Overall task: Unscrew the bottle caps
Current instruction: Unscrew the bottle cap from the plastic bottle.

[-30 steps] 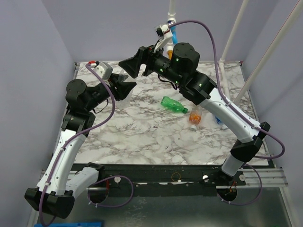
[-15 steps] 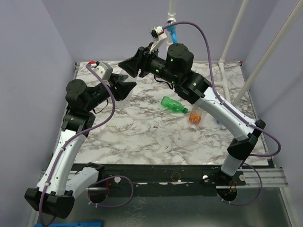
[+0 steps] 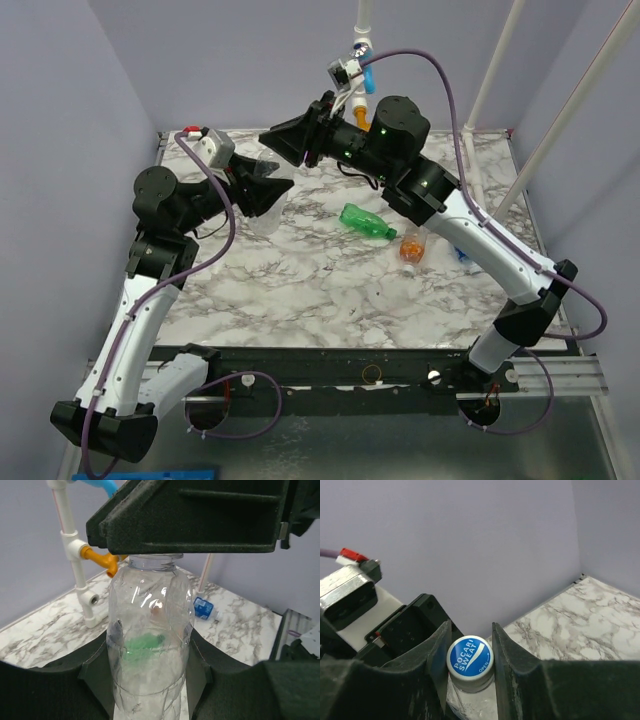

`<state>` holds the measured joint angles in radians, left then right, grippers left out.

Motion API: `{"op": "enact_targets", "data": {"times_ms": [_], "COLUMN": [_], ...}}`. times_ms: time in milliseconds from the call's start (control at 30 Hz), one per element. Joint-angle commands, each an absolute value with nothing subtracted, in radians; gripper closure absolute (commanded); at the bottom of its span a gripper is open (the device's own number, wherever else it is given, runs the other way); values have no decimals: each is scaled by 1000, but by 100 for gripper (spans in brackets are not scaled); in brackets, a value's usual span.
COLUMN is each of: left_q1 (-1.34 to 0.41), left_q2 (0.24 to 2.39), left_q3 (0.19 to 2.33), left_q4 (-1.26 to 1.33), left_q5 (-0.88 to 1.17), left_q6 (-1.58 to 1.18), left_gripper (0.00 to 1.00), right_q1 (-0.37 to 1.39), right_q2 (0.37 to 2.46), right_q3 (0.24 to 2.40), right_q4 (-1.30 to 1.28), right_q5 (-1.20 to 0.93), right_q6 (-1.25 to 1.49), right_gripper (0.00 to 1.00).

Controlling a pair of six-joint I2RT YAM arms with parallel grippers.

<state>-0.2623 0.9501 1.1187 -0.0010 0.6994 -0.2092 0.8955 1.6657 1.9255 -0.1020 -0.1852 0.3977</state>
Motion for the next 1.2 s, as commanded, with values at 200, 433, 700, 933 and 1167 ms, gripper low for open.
{"op": "enact_targets", "data": {"times_ms": [200,433,700,933,1167], "left_q1": [-271,-300,-310,-310,-310], "left_q2": [979,983,976,924,898], "left_q3": [1219,1225,1232,1207,1144], "left_q4": [211,224,207,30,2], "left_q5": [1143,1251,1306,1041,629], "left_q6": [-677,-736,-690,-336,-44], "left_gripper": [100,100,100,98,98], "right_q1": [869,859,793,792,857], "right_q2": [1534,1543,1568,1561,1604], "right_q3": [1880,1794,1820,1920,2004], "right_q4": [102,480,406,2,-176], "right_q5": [-865,-1289,-1204,-610,-295], "right_q6": [381,636,623,396,327], "right_gripper": [100,100,70,0,0]}}
